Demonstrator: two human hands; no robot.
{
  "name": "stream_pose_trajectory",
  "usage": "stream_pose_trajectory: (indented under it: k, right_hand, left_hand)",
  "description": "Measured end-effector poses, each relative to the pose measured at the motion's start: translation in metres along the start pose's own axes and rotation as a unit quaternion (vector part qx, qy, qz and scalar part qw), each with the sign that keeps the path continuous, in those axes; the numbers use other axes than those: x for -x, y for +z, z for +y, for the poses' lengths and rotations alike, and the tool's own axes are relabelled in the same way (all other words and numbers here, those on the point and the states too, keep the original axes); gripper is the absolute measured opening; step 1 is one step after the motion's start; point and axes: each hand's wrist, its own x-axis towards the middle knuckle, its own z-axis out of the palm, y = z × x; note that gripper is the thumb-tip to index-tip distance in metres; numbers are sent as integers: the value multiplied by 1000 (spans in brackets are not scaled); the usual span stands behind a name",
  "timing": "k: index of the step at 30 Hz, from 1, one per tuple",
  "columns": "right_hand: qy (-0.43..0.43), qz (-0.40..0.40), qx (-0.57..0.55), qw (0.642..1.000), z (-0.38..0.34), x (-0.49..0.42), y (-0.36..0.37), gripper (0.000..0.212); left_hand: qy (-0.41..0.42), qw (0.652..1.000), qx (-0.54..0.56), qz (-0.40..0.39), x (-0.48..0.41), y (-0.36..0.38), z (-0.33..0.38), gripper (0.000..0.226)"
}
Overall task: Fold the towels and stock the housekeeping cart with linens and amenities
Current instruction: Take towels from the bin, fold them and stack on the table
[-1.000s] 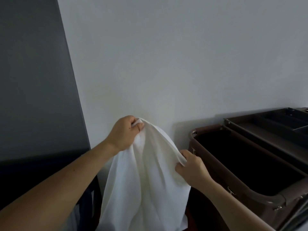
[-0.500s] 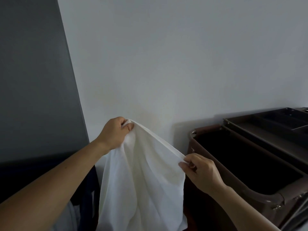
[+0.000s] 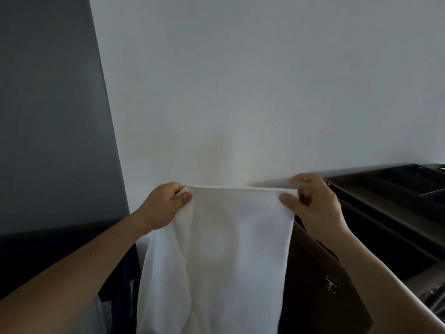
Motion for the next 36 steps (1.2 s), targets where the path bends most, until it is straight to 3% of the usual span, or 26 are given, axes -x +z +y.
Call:
stream_pose_trajectory:
  k: [2, 5, 9, 12, 16, 21, 26, 32, 36]
  right_hand:
    - [74, -47, -68, 994, -5, -5, 1, 46]
    - [229, -83, -222, 944, -7, -1, 4, 61]
    - [297, -7, -226, 928, -8, 13, 27, 34]
    - [289, 9, -161, 944, -20, 21, 66, 26]
    - [206, -4, -3, 979, -41, 33, 105, 27]
    - [173, -72, 40, 982, -47, 51, 116, 30]
    - [190, -106, 24, 976, -46, 56, 114, 17]
    - [293, -185, -124, 930, -54, 46, 103, 32]
    - [268, -224, -148, 925, -57, 37, 92, 34]
  left_hand:
    - [-32, 999, 34, -5, -1, -1, -4, 38]
    - [-79, 994, 77, 3, 4, 2, -14, 32]
    - [-119, 986, 89, 71, 16, 16, -10, 36]
    - [-111, 986, 110, 65, 25, 38, 14, 43]
    - [-100, 976, 188, 44, 40, 67, 36, 44]
    - [-60, 982, 178, 27, 51, 85, 37, 47]
    - [-3, 996, 85, 15, 55, 96, 37, 52]
    - [24, 999, 32, 20, 50, 95, 37, 45]
    - [62, 997, 2, 55, 43, 87, 36, 31]
